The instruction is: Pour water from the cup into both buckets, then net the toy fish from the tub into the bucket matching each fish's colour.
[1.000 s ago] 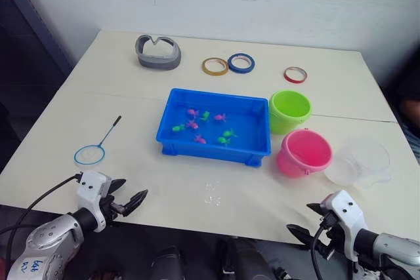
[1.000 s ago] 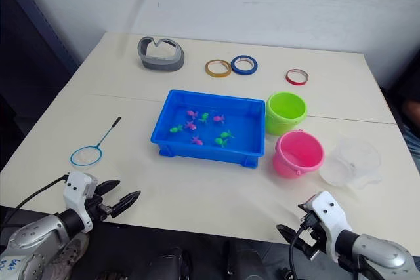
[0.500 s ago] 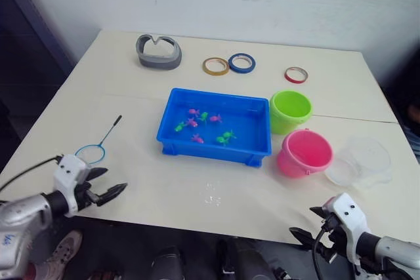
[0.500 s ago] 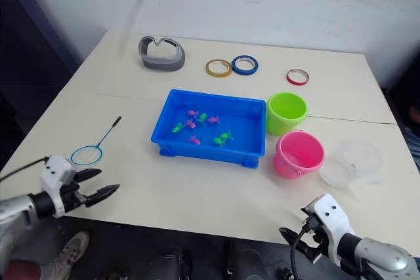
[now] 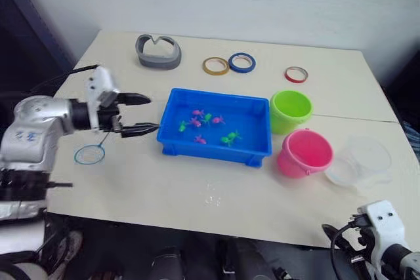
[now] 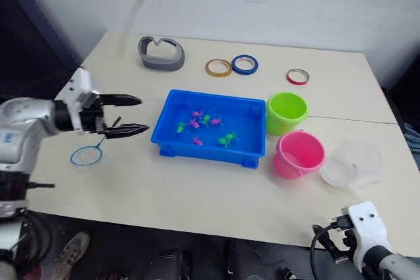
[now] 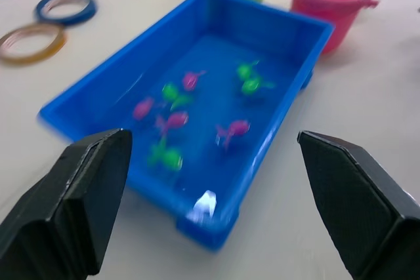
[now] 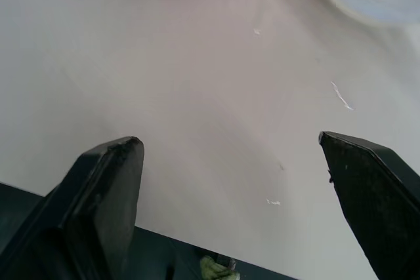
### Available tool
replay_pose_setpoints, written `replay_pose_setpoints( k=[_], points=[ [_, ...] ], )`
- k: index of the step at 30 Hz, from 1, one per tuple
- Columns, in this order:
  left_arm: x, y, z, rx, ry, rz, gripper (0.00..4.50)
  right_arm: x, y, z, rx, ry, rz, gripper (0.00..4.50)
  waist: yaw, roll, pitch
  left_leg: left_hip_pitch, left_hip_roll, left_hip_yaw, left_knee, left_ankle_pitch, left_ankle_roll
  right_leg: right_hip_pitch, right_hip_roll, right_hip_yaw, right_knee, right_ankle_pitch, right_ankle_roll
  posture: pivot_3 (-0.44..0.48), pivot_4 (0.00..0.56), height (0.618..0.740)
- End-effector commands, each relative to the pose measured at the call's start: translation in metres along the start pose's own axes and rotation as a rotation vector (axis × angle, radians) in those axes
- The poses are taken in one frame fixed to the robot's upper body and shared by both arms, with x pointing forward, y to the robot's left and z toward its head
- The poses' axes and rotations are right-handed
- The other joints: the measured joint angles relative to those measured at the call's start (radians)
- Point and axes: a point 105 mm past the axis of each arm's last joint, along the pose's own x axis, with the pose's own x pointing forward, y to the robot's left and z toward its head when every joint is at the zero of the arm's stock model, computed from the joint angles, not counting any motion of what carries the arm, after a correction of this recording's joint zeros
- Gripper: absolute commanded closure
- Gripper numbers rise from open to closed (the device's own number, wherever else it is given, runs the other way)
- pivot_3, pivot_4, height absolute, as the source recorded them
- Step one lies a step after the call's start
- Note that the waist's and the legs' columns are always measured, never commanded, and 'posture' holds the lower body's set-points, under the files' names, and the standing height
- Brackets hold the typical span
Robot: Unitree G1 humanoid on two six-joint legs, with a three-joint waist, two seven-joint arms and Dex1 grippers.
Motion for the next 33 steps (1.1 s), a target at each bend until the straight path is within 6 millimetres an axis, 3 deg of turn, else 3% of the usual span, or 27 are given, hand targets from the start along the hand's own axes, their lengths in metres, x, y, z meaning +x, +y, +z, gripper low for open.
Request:
replay_pose_setpoints(
  k=[1,5,12,21,33],
  points=[
    [0.028,-0.008,0.018,0.013,-0.057,-0.114,0.08,-0.010,-0.024,0.009,0.046,-0.053,-0.221,0.00,-0.001,0.000,0.000,0.000,0.000,0.001,0.000,0.001,-0.001,0.000,0.000,0.001,0.001,0.000,0.000,0.000,0.150,0.693],
    [0.058,-0.019,0.029,0.012,-0.108,-0.214,0.08,-0.015,-0.040,0.022,0.152,-0.152,-0.402,0.00,0.000,0.001,0.000,0.000,0.000,0.001,0.000,0.003,-0.003,-0.002,0.001,0.002,0.003,0.000,0.000,0.000,0.150,0.693],
    [0.085,-0.027,0.036,0.013,-0.168,-0.275,0.08,-0.007,-0.054,0.046,0.306,-0.275,-0.566,0.00,0.000,0.004,0.000,0.001,0.000,0.002,0.000,0.007,-0.005,-0.004,0.002,0.004,0.006,0.000,0.000,0.000,0.150,0.693],
    [0.079,-0.026,0.039,0.028,-0.170,-0.252,0.08,0.011,-0.078,0.057,0.357,-0.308,-0.718,0.00,0.003,0.005,0.000,-0.001,0.000,0.002,0.000,0.007,-0.005,-0.006,0.002,0.004,0.007,0.000,0.000,0.000,0.150,0.693],
    [0.071,-0.026,0.040,0.040,-0.154,-0.215,0.08,0.031,-0.081,0.063,0.482,-0.358,-0.728,0.00,0.001,0.005,-0.001,-0.002,-0.001,0.006,0.000,0.008,-0.006,-0.012,0.002,0.009,0.014,0.000,0.000,0.000,0.150,0.693]
  ],
)
